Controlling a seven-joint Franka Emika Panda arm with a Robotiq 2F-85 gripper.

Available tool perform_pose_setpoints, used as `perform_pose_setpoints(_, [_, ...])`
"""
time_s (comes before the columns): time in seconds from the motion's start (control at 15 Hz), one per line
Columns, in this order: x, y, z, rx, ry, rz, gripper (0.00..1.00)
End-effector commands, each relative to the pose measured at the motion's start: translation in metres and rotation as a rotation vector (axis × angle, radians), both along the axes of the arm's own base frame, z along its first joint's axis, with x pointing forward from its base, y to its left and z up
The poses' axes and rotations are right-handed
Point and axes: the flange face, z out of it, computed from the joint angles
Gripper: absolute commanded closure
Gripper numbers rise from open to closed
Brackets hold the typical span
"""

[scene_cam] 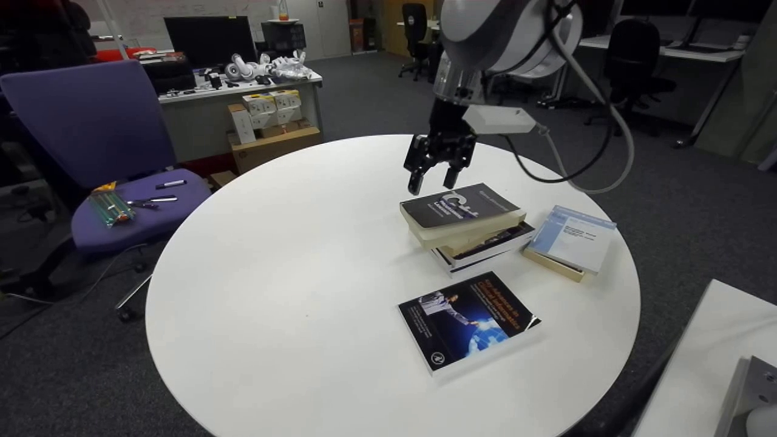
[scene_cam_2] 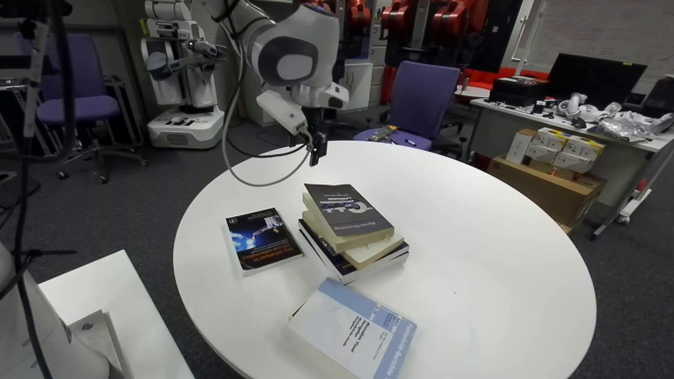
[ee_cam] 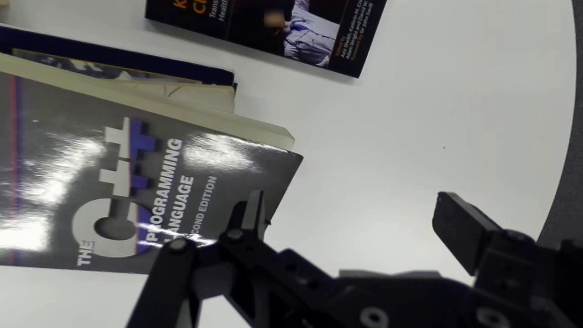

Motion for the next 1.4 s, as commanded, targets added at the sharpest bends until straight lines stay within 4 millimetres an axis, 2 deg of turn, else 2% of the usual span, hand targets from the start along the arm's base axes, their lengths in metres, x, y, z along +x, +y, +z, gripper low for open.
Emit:
perform_pose_setpoints(0.0, [0.048,0.023,-0.025,0.088,0.02,-0.04,0.0])
perform_pose_setpoints(0.2, [0.071,0.042,-0.046,0.105,0.039,-0.07,0.0])
perform_pose_setpoints(0.4, [0.086,0.057,-0.068,0.095,0.055,-0.094,0.0])
perform_pose_setpoints(0.73, [0.093,0.068,-0.105,0.07,0.101,-0.124,0.0])
perform_pose_setpoints(1.0, [0.081,0.064,-0.117,0.002,0.152,-0.13,0.0])
perform_pose_setpoints(1.33, [0.072,0.03,-0.116,-0.145,0.171,-0.18,0.0])
